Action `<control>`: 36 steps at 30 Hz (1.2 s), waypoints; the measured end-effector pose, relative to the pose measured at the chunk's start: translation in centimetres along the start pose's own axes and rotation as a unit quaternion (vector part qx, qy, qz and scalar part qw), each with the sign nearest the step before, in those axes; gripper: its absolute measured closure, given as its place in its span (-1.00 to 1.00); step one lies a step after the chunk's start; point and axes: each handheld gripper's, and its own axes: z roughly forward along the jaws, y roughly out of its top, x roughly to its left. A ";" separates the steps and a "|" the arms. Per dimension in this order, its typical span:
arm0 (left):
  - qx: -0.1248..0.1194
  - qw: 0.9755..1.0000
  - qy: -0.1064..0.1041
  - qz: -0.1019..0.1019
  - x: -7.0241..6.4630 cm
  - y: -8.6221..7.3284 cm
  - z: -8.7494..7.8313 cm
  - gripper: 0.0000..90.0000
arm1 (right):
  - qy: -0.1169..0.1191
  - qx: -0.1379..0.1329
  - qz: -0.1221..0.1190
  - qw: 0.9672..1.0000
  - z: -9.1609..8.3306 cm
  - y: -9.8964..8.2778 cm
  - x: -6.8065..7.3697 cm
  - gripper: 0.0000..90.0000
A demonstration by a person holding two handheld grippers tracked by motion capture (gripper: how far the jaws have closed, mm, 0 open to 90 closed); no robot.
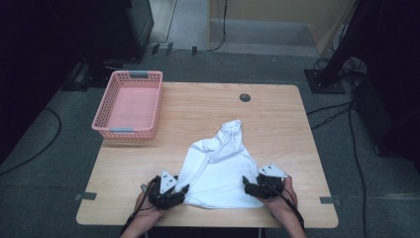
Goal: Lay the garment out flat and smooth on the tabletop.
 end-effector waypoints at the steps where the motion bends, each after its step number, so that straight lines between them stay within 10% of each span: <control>1: 0.000 1.000 -0.001 -0.002 -0.1 0.0 0.0 0.06 | 0.000 0.000 0.000 1.000 -0.1 -0.1 0.0 -0.60; 12: 0.004 1.000 -0.031 0.003 -0.6 -0.5 -0.7 0.06 | 0.011 0.000 -0.010 1.000 -0.7 -0.6 -0.2 -0.60; 16: -0.015 0.996 -0.071 -0.054 1.2 0.1 -1.0 -0.07 | 0.031 -0.002 -0.013 0.999 -1.0 -0.8 -0.6 -0.59; 21: -0.036 0.996 -0.016 -0.074 3.3 1.4 -0.8 -0.14 | 0.032 -0.033 0.035 0.998 -1.6 -0.1 -1.6 -0.59; 27: -0.005 0.998 0.020 -0.054 3.2 1.1 0.7 -0.17 | -0.007 -0.006 -0.011 1.000 -0.6 -0.5 -1.0 -0.60; 36: 0.003 0.999 0.038 -0.035 2.5 0.7 0.8 -0.16 | -0.005 -0.004 -0.012 1.000 -0.5 -0.4 -1.0 -0.61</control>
